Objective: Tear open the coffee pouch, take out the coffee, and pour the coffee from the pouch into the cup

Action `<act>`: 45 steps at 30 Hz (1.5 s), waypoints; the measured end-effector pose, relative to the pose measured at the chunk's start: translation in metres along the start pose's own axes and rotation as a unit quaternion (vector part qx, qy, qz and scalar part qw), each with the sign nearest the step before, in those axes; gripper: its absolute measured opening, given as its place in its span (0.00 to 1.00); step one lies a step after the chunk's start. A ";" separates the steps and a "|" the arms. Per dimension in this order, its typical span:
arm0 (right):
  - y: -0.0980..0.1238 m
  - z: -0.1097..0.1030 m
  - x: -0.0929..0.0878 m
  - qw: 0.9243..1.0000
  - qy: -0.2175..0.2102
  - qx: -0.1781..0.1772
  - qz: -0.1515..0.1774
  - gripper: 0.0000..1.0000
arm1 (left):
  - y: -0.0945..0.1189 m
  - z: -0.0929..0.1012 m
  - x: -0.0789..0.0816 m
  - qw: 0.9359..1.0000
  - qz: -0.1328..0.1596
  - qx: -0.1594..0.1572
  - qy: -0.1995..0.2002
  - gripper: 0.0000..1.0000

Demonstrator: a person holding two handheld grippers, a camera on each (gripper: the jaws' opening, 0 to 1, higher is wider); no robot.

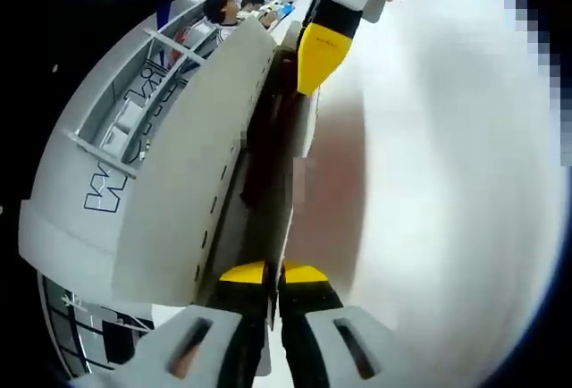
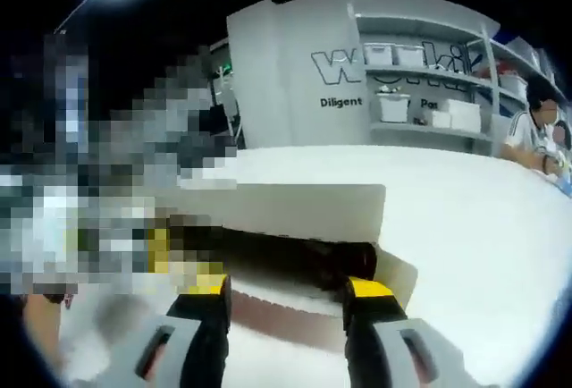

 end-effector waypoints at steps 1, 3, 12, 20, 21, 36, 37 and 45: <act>0.001 0.000 -0.003 1.000 0.005 -0.006 0.000 0.55 | 0.000 0.000 0.000 1.000 0.000 0.000 0.000 0.06; -0.002 -0.002 -0.008 1.000 0.008 -0.013 -0.001 0.58 | 0.000 0.001 0.000 1.000 0.000 -0.001 0.000 0.06; -0.018 -0.006 -0.001 0.999 0.022 -0.032 0.006 0.67 | -0.001 0.001 0.002 1.000 0.004 0.000 -0.002 0.06; -0.033 -0.007 -0.004 0.999 -0.025 0.002 0.019 0.71 | -0.001 0.001 0.000 1.000 0.002 -0.002 -0.002 0.06; -0.034 -0.010 -0.003 0.999 -0.036 0.016 0.023 0.70 | -0.001 0.001 0.000 1.000 0.002 -0.002 -0.001 0.06; -0.024 -0.012 -0.010 0.997 -0.023 0.065 0.034 0.42 | 0.000 0.001 -0.003 1.000 0.001 -0.004 0.002 0.06; -0.026 -0.013 -0.009 0.997 -0.023 0.065 0.036 0.43 | -0.001 0.001 -0.003 1.000 0.000 -0.004 0.002 0.06; -0.047 -0.018 -0.008 0.996 0.025 0.076 0.038 0.39 | 0.000 -0.001 -0.003 1.000 0.006 0.001 0.006 0.06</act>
Point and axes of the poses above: the point that each gripper's makers call its tool centre point, and the gripper's own axes: y roughly backward along the fingers, z roughly to its right, x roughly out of its top, the point moved 7 cm from there along y, roughly backward along the fingers, and after that the axes turned 15 degrees about z, right-handed, at the moved point
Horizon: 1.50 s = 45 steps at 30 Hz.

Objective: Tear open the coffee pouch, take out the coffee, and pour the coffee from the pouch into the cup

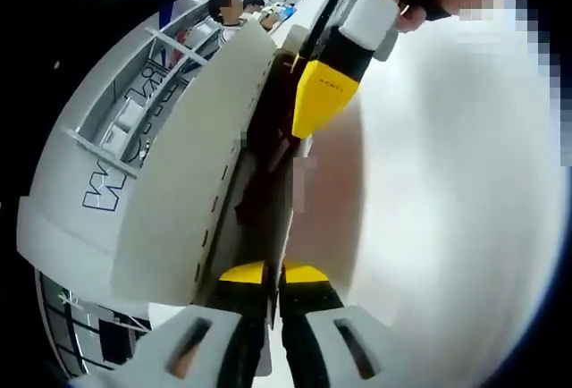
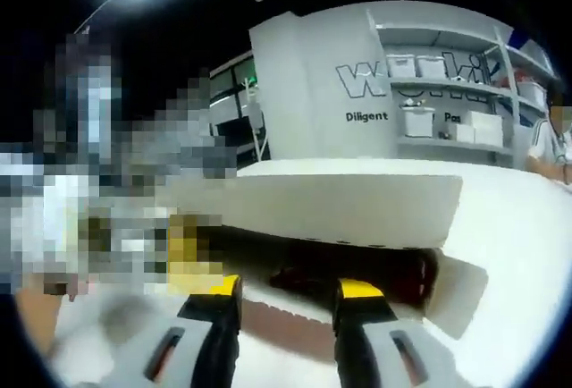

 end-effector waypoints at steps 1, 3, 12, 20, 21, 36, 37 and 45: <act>-0.003 0.001 0.000 1.000 0.001 -0.001 0.001 0.38 | 0.000 0.000 0.000 1.000 -0.001 -0.001 -0.001 0.06; -0.011 0.001 0.000 1.000 0.003 -0.001 0.001 0.36 | -0.001 0.001 0.000 1.000 -0.002 -0.002 -0.003 0.06; -0.027 -0.002 -0.004 0.998 0.049 0.005 -0.038 0.16 | -0.003 0.004 0.000 1.000 -0.007 -0.008 -0.008 0.07; 0.000 -0.006 0.010 0.998 0.051 0.004 -0.033 0.11 | -0.001 0.002 0.000 1.000 -0.003 -0.004 -0.004 0.06; 0.004 -0.005 0.012 0.998 0.052 0.005 -0.033 0.11 | -0.001 0.002 0.000 1.000 -0.002 -0.003 -0.003 0.06; 0.062 0.001 0.033 0.996 0.085 0.018 -0.038 0.02 | 0.000 -0.001 0.000 1.000 0.000 0.005 -0.004 0.06; 0.066 -0.002 0.035 0.995 0.088 0.020 -0.037 0.02 | 0.000 -0.002 0.000 1.000 0.000 0.006 -0.004 0.06; 0.119 -0.021 0.052 0.992 0.122 0.037 -0.025 0.01 | 0.000 -0.005 0.001 1.000 0.003 0.010 -0.007 0.05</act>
Point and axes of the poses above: the point that each gripper's makers call its tool centre point, and the gripper's own axes: y roughly backward along the fingers, z roughly to its right, x roughly out of its top, the point moved 7 cm from there along y, roughly backward along the fingers, and after that the axes turned 15 degrees about z, right-handed, at the moved point
